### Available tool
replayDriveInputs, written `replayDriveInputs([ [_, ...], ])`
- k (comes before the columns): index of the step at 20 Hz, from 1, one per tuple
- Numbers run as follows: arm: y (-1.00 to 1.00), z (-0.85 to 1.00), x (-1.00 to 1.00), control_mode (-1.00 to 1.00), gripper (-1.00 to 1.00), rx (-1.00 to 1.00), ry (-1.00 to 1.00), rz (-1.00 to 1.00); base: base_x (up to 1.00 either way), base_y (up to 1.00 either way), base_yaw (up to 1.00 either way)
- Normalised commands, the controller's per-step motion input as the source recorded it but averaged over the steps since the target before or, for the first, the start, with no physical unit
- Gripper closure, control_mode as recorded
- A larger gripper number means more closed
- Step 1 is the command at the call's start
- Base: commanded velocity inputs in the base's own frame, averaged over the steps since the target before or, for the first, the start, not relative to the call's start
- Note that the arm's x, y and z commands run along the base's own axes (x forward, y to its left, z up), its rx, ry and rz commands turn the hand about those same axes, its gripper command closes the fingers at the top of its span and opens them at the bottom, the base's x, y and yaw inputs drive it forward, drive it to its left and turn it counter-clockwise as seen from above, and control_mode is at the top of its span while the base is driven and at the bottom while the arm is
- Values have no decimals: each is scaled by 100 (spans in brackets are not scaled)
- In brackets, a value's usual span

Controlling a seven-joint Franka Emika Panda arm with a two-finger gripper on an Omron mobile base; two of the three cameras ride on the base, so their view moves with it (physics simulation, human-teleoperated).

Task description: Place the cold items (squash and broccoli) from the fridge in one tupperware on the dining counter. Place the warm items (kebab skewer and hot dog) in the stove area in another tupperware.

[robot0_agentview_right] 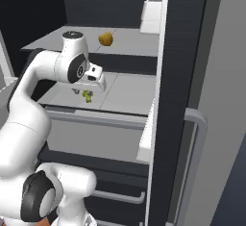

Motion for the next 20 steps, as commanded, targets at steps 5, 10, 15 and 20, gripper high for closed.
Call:
replayDriveInputs([
  [5, 18, -1, -29, -100, -100, -2, -4, 7, 0, 0, 0],
  [10, 49, -23, -6, -100, -100, -13, -1, 9, 0, 0, 0],
  [15, 43, -32, 36, -100, -100, -11, 2, 10, 0, 0, 0],
  [20, 2, -17, 51, -100, -100, -1, 7, 6, 0, 0, 0],
])
